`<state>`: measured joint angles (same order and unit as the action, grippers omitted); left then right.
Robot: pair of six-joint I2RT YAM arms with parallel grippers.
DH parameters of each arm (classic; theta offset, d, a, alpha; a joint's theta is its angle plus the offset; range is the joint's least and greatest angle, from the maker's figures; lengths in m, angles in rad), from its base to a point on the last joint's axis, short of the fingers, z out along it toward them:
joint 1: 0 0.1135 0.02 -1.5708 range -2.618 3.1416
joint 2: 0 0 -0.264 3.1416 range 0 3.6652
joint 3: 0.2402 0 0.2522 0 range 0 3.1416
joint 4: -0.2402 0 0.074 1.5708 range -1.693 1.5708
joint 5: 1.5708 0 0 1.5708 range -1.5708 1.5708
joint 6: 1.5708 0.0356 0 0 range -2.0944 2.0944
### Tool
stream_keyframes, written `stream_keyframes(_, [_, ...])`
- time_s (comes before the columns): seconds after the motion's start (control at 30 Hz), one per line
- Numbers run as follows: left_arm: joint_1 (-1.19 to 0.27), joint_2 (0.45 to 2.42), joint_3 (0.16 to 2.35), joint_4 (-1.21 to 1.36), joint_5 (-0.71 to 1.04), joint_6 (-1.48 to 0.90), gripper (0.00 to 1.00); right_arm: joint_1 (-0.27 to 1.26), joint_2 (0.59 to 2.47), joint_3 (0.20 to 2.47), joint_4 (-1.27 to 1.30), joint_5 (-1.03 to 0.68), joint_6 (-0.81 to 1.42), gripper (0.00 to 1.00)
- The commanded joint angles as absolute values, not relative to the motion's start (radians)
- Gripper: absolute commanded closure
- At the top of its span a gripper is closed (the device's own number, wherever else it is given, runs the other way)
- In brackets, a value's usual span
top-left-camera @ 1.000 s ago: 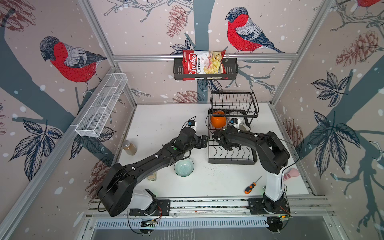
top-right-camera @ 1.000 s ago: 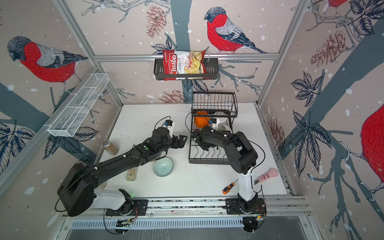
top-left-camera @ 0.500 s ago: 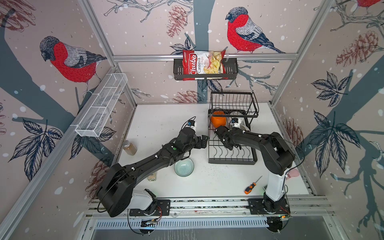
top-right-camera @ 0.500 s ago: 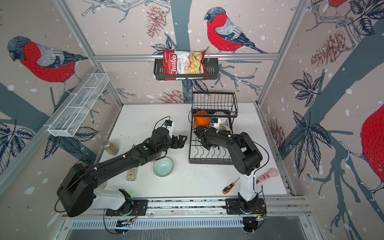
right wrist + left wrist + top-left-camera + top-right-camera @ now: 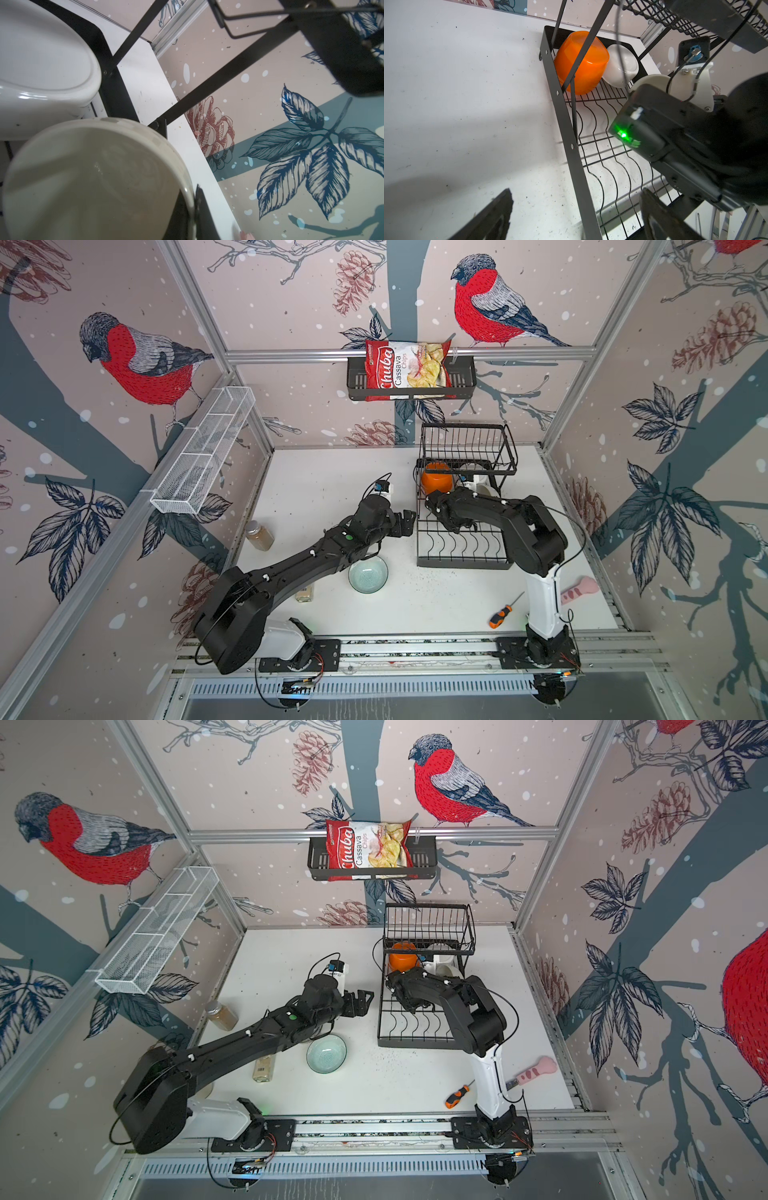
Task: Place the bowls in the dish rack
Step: 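Press the cream-white bowl down between the rack wires with the right gripper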
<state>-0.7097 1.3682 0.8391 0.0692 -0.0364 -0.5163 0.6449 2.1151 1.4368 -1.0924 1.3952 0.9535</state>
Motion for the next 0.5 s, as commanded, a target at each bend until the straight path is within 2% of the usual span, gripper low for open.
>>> stream_keyframes(0.0, [-0.709, 1.368, 0.833, 0.112, -0.046, -0.502, 0.06, 0.643, 2.144, 1.461, -1.319, 1.485, 1.144, 1.00])
stream_keyframes(0.47, [-0.706, 1.365, 0.823, 0.112, -0.055, -0.500, 0.06, 0.643, 2.176, 1.491, -1.319, 1.497, 1.133, 1.00])
